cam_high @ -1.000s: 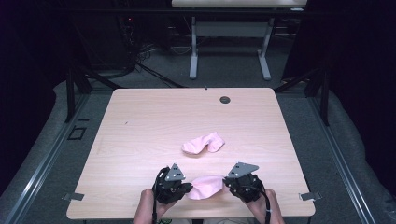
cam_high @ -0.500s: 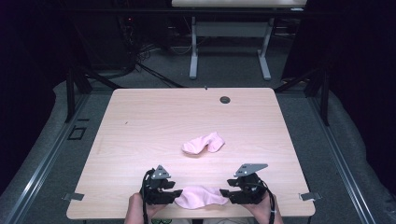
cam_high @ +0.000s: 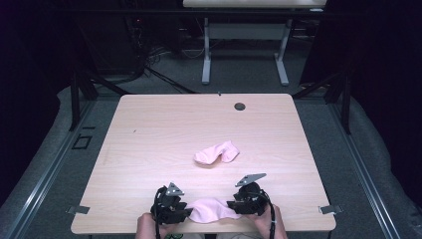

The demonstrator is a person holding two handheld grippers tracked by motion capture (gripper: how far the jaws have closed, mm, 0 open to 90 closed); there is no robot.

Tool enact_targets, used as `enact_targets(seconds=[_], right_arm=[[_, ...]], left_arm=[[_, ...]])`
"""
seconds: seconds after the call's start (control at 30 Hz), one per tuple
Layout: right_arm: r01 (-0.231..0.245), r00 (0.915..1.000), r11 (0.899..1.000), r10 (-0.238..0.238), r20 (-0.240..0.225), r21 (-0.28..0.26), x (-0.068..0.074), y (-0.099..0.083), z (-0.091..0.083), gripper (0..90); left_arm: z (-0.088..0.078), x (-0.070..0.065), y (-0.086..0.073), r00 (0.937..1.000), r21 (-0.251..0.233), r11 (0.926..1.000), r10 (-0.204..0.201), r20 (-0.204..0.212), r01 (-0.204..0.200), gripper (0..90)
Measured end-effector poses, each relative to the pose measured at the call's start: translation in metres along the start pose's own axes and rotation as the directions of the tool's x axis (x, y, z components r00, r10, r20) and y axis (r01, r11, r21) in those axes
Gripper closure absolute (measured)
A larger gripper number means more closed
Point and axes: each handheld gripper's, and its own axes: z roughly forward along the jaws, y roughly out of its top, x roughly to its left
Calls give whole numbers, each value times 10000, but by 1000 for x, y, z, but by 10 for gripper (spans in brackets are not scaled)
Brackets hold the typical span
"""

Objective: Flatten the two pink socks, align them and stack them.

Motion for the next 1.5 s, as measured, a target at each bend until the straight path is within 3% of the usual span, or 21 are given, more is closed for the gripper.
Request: enact_targets(seconds=[0.07, 0.1, 0.17, 0.2, 0.27, 0.37, 0.47, 0.67, 0.73, 0.77, 0.97, 1.17, 1.23, 1.27, 1.3, 1.33, 1.37, 1.4, 1.43, 1.5], right_arm=[[83, 9999, 9998, -85, 109, 166, 2, 0, 1, 631], [375, 9986, 9989, -385, 369, 271, 5, -1, 4, 662], [370, 9986, 9990, -379, 377, 248, 7, -2, 4, 679], [482, 9979, 9984, -494, 422, 279, 8, -2, 3, 729], [550, 9978, 9983, -557, 347, 205, 9, -4, 4, 789], [443, 9990, 9990, -443, 90, 28, 8, -6, 4, 843], [361, 9993, 9993, -361, -6, -23, 6, -7, 3, 854], [258, 9981, 9964, -212, 578, -807, -2, -6, -22, 856], [213, 9977, 9963, -158, 666, -830, -3, -6, -26, 856], [274, 9965, 9972, -217, 812, -695, -4, -5, -31, 855], [836, 9897, 9963, -807, 1185, -190, -5, -4, -23, 847], [812, 9901, 9967, -797, 1153, -81, -9, -4, -12, 835], [749, 9908, 9972, -740, 1129, -38, -10, -5, -10, 809], [759, 9903, 9971, -758, 1161, 44, -12, -6, -9, 757], [759, 9903, 9971, -758, 1161, 44, -12, -6, -9, 757], [631, 9943, 9979, -617, 865, -137, -15, -6, -11, 657], [563, 9956, 9977, -534, 769, -368, -17, -6, -12, 612], [511, 9965, 9980, -486, 680, -359, -19, -6, -15, 568], [511, 9965, 9980, -486, 680, -359, -19, -6, -15, 568], [397, 9974, 9976, -361, 625, -573, -23, -4, -20, 445]], left_arm=[[0, -1, 0, 10000, -42, 10000, 42, -77, -43, 686], [1, -2, 1, 9996, 7, 9999, 155, -230, -155, 723], [1, -3, 1, 9992, 28, 9997, 251, -317, -250, 740], [2, -5, 1, 9991, 33, 9996, 273, -319, -272, 780], [2, -8, 1, 9974, 114, 9983, 581, -422, -577, 819], [3, -10, 1, 9969, 41, 9980, 638, -471, -637, 865], [3, -10, 0, 9973, -22, 9979, 650, -346, -651, 875], [-5, -7, 4, 9980, -340, 9975, 625, -70, -627, 880], [-6, -7, 6, 9980, -325, 9974, 638, -19, -638, 881], [-5, -8, 10, 9962, -243, 9959, 868, 46, -866, 880], [2, -3, 22, 9912, 181, 9910, 1326, 5, -1326, 878], [9, 2, 28, 9902, 276, 9900, 1387, -135, -1383, 869], [10, 4, 28, 9905, 281, 9902, 1371, -119, -1368, 847], [11, 4, 28, 9907, 279, 9905, 1349, -189, -1344, 751], [10, 5, 28, 9912, 216, 9911, 1320, -101, -1317, 751], [9, 7, 28, 9918, 121, 9918, 1275, -91, -1274, 590], [6, 9, 27, 9938, -94, 9939, 1101, -157, -1102, 503], [6, 9, 27, 9938, -94, 9939, 1101, -157, -1102, 439], [5, 11, 27, 9952, -246, 9951, 953, -215, -959, 439], [1, 17, 28, 9968, -394, 9964, 736, -321, -748, 303]])
